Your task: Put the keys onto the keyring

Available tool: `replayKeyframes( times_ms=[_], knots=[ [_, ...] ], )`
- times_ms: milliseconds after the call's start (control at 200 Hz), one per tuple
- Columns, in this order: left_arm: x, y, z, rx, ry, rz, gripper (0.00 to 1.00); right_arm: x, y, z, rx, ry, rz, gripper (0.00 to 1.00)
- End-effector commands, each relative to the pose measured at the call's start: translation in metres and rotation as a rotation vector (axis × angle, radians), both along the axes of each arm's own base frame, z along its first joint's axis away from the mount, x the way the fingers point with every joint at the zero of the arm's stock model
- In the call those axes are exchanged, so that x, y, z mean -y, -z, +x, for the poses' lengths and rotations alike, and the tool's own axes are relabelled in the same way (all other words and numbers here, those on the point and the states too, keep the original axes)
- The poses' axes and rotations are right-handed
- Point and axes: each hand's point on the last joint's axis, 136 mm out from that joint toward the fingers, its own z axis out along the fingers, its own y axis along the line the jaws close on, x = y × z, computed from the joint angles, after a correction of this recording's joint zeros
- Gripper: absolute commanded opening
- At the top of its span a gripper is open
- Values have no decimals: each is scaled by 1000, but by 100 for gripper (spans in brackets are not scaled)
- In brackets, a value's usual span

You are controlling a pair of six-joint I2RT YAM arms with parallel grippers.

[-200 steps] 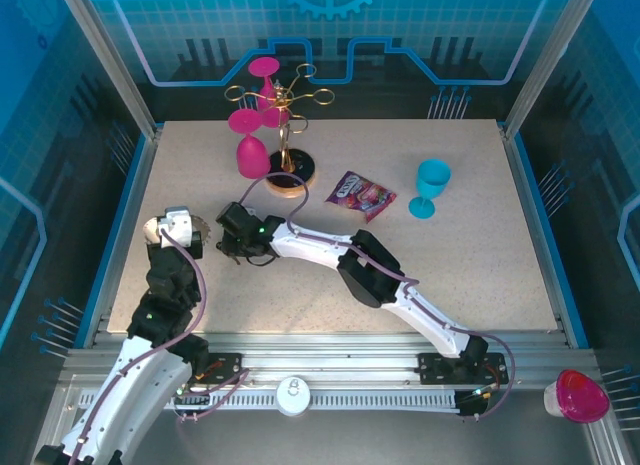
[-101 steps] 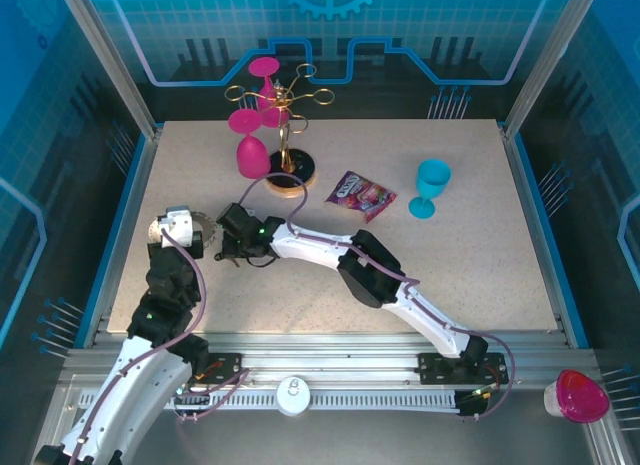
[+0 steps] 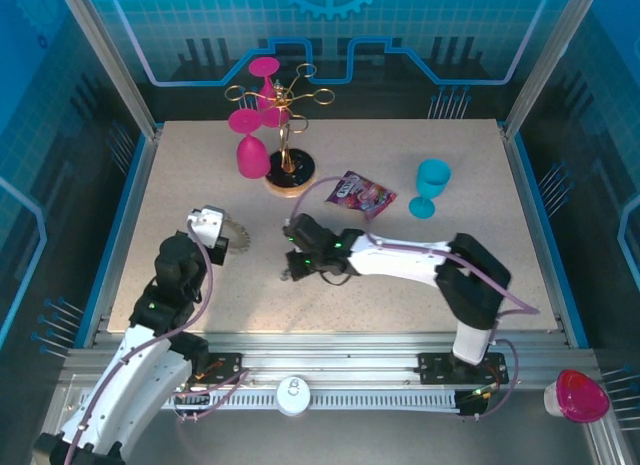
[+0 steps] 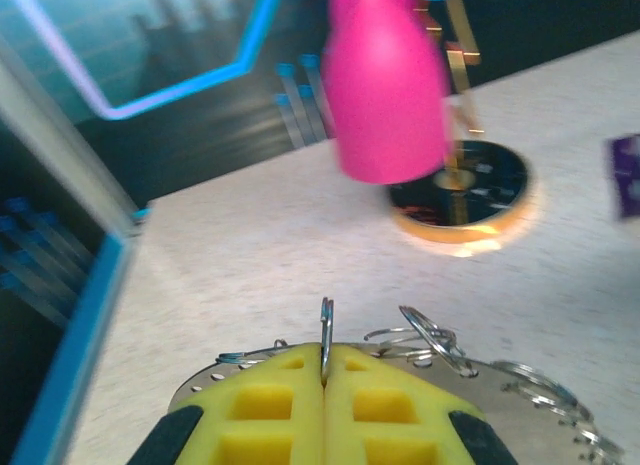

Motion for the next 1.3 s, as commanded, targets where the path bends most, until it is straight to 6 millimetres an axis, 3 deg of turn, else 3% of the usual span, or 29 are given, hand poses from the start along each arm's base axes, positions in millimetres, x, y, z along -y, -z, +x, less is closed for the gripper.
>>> replayKeyframes(
  times_ms=[0,165,415,630,881,1296],
  knots=[
    [51,-15,-7,7,295,-56,0,46,12,-14,19,-156,-68,0],
    [96,-3,-24,-89,586,-85,0,101,26,-24,-73,-190,-153,0],
    [126,14,-44,-230,810,-107,0,123,50,-14,-210,-148,-223,0],
    [132,30,-54,-283,859,-94,0,115,59,-2,-243,-142,-246,0],
    [131,31,-51,-277,853,-83,0,114,57,-1,-255,-145,-258,19],
    [131,33,-50,-280,849,-81,0,122,56,-8,-271,-143,-283,19]
  ],
)
